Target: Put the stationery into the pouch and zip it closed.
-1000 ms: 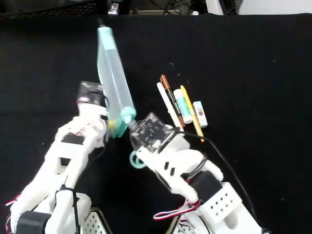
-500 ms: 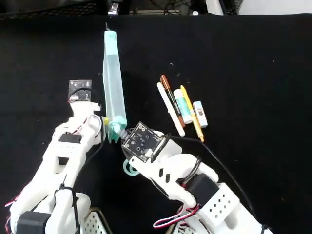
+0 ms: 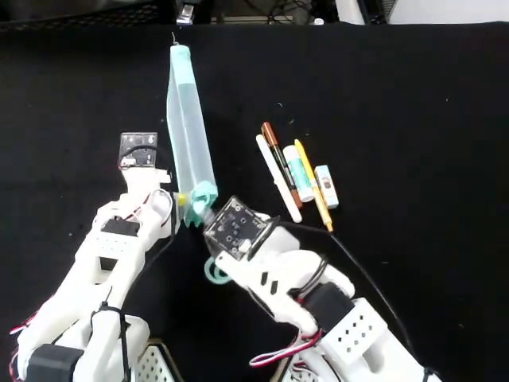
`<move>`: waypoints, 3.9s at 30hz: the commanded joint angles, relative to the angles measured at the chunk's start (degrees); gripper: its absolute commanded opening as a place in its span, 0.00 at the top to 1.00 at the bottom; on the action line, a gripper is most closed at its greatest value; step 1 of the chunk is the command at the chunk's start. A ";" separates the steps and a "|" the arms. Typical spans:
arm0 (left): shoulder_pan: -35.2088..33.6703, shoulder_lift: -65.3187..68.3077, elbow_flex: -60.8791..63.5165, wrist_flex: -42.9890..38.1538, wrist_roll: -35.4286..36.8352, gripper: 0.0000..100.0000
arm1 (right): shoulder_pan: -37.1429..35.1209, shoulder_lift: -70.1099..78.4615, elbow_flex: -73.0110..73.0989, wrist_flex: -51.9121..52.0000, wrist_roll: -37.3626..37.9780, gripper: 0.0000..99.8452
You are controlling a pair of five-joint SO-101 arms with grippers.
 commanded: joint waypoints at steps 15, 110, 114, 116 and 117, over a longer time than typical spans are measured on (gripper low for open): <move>-13.14 -0.62 -4.44 -0.53 3.87 0.78 | -4.22 -0.84 -0.31 3.69 10.46 0.99; -9.54 -52.31 11.74 13.89 -5.45 0.77 | 3.60 19.30 -40.40 32.09 14.24 0.99; -7.96 -52.22 2.59 21.89 -0.88 0.77 | 3.60 22.02 -44.26 38.33 17.05 0.99; -4.18 -52.22 -0.40 26.64 -0.88 0.77 | 3.60 23.78 -43.91 38.51 17.58 0.99; -2.24 -52.22 -1.01 28.31 -0.97 0.77 | 3.69 24.40 -43.30 37.80 17.58 0.99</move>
